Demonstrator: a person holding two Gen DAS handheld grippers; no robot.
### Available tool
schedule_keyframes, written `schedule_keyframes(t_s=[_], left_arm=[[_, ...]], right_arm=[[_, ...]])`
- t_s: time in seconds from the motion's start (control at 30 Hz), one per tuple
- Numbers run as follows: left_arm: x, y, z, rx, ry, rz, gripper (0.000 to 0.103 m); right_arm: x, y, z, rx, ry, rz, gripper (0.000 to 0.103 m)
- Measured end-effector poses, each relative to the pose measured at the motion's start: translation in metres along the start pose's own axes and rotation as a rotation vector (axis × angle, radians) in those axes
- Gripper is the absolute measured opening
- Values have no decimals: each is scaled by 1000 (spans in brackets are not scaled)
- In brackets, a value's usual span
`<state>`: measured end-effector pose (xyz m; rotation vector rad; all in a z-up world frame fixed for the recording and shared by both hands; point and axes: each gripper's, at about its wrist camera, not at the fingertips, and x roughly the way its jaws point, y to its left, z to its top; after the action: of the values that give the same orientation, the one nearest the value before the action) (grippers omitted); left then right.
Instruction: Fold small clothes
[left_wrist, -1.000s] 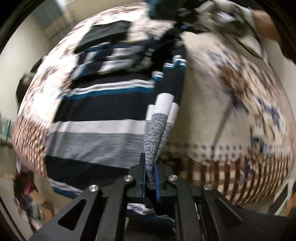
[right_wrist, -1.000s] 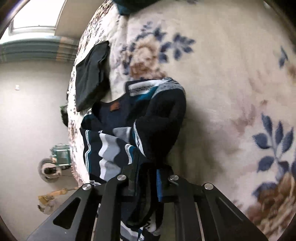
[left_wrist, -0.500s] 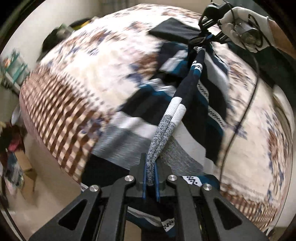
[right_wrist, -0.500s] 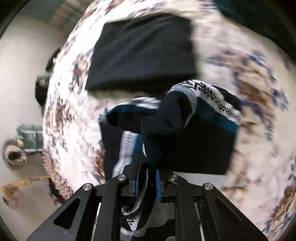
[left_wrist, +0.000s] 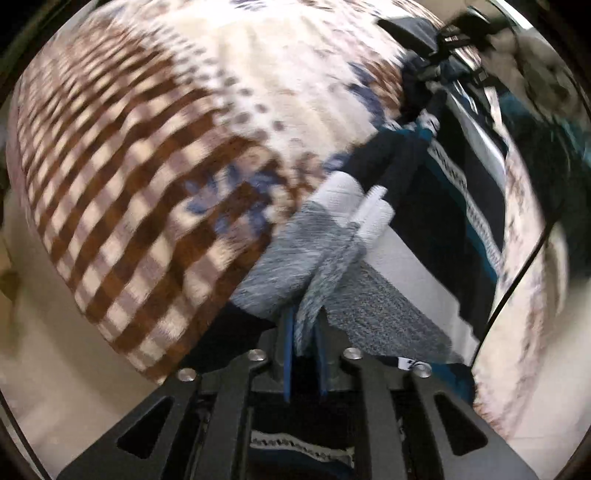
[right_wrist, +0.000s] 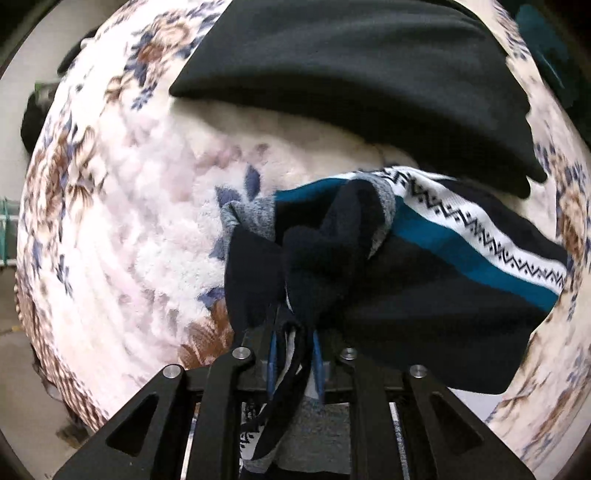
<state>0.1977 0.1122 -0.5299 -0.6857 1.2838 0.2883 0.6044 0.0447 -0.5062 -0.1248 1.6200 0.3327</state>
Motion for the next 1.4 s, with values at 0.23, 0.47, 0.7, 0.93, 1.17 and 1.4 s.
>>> schedule_keyframes(t_s=[0.23, 0.47, 0.7, 0.93, 1.17, 1.4], left_arm=[[-36, 81, -14, -256, -10, -38, 43], [-54, 72, -8, -309, -4, -134, 48], [-11, -39, 22, -57, 66, -155, 48], [1, -27, -53, 130, 218, 117, 48], [-52, 74, -96, -19, 188, 142, 48], [-66, 86, -63, -110, 76, -107, 48]], right_arm=[[-37, -1, -17, -64, -34, 270, 82], [-72, -29, -110, -115, -13, 371, 82], [-50, -96, -227, -98, 25, 274, 82], [-28, -170, -313, 87, 75, 313, 83], [-23, -169, -373, 111, 97, 359, 83], [-31, -83, -366, 76, 111, 371, 83]])
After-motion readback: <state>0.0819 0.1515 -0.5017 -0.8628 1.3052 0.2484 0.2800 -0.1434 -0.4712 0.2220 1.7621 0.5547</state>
